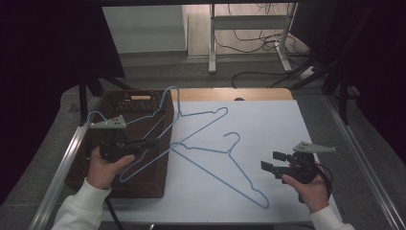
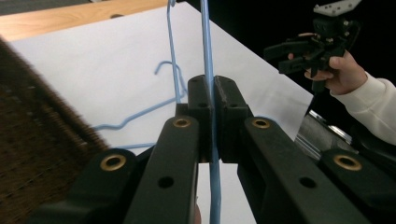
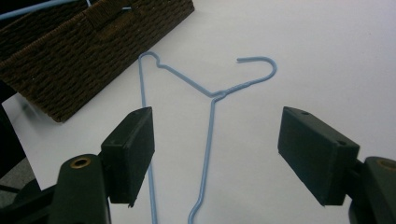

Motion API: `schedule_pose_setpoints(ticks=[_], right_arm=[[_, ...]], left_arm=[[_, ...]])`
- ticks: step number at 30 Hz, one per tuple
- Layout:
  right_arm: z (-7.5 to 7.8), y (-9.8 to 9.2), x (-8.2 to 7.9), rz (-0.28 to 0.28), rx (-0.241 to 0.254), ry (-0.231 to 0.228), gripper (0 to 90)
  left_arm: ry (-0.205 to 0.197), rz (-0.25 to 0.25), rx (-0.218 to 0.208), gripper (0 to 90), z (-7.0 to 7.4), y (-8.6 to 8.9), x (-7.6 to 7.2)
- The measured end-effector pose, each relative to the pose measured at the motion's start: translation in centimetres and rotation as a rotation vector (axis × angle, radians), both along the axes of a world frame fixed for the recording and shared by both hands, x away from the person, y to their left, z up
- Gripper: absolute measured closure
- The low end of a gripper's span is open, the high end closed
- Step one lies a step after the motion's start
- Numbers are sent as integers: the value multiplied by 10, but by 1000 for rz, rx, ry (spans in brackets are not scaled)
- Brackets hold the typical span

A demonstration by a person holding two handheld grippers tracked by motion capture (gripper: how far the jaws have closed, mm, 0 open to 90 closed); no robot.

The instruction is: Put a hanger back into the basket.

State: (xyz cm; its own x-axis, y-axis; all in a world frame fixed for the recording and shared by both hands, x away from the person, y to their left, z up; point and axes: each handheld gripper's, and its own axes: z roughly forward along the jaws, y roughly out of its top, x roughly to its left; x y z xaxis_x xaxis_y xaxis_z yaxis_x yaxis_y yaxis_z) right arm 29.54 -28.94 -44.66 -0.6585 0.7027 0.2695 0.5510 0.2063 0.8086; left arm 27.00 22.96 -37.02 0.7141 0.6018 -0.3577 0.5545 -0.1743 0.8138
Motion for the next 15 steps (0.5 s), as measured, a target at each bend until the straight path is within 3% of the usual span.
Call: schedule_pose_setpoints(ticks=[10, 15], right_arm=[[-3, 1, 1, 0, -8, 9, 277], [-4, 3, 1, 5, -20, 10, 275]], left_arm=[[-36, 101, -53, 870, 1, 58, -5], [-48, 151, -59, 870, 0, 81, -6]])
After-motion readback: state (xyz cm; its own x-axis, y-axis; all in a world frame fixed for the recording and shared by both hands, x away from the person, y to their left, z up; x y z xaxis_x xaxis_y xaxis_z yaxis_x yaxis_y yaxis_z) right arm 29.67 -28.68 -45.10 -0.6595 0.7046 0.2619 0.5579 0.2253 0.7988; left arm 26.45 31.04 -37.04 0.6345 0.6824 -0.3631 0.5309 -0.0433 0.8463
